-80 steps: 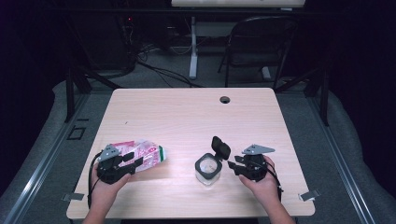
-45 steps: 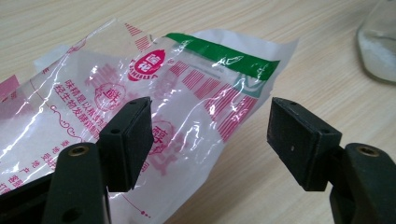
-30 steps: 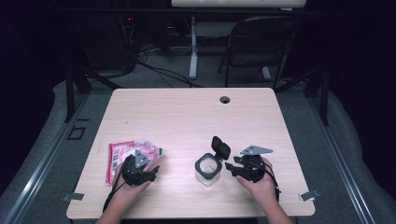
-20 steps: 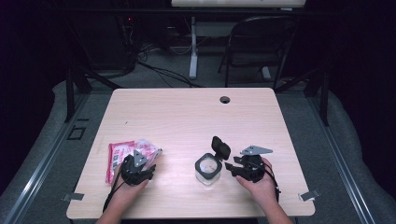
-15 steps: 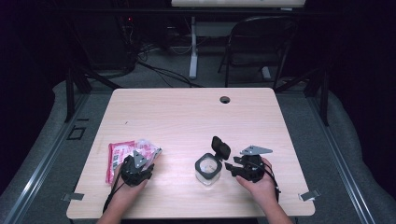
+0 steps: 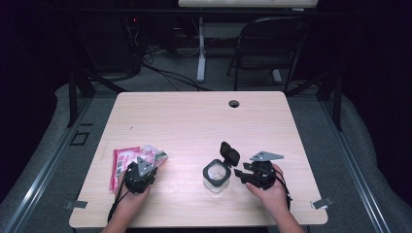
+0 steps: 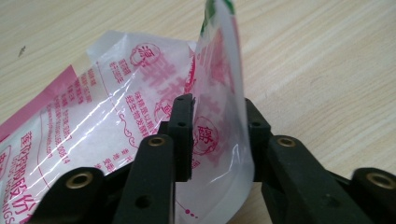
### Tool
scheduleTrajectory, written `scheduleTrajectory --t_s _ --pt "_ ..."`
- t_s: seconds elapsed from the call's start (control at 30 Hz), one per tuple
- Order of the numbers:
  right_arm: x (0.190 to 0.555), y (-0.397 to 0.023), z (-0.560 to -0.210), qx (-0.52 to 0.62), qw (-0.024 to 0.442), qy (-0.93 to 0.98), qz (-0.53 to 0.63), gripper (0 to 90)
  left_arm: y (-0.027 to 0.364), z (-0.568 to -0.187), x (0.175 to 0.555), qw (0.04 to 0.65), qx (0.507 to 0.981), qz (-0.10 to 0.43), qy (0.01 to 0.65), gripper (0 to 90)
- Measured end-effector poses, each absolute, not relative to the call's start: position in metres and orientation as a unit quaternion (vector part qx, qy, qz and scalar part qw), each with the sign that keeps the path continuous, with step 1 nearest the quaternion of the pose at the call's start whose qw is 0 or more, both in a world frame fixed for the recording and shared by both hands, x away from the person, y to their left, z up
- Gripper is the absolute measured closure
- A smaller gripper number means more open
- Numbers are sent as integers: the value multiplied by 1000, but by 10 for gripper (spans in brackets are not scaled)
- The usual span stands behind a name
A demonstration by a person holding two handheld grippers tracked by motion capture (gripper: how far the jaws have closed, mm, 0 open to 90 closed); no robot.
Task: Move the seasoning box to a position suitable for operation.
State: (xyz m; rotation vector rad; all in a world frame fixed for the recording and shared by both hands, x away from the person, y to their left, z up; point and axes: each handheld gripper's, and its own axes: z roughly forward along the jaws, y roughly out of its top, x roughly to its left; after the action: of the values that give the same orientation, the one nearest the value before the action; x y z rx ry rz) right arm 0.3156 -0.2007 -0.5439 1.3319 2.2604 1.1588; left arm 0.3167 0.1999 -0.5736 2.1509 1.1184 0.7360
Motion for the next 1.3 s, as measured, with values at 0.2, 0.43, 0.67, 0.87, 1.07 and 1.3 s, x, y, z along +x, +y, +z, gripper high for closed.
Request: scheduleTrajectory --t_s 0.2,0.43,0.67,0.87,1.07,1.3 --pt "316 -201 -545 461 135 780 401 514 204 -567 316 313 804 272 426 763" --pt "316 -202 -544 461 133 780 401 513 214 -554 315 326 798 264 433 812" --pt "316 -202 -544 462 133 780 402 513 229 -545 315 360 782 240 448 868" --pt "316 -202 -544 462 134 780 401 513 238 -539 314 375 773 235 455 875" --pt "316 -202 -544 462 136 779 401 513 244 -534 313 382 767 241 456 880" --pt "316 -202 -544 463 136 778 403 513 245 -533 313 381 768 240 455 882"
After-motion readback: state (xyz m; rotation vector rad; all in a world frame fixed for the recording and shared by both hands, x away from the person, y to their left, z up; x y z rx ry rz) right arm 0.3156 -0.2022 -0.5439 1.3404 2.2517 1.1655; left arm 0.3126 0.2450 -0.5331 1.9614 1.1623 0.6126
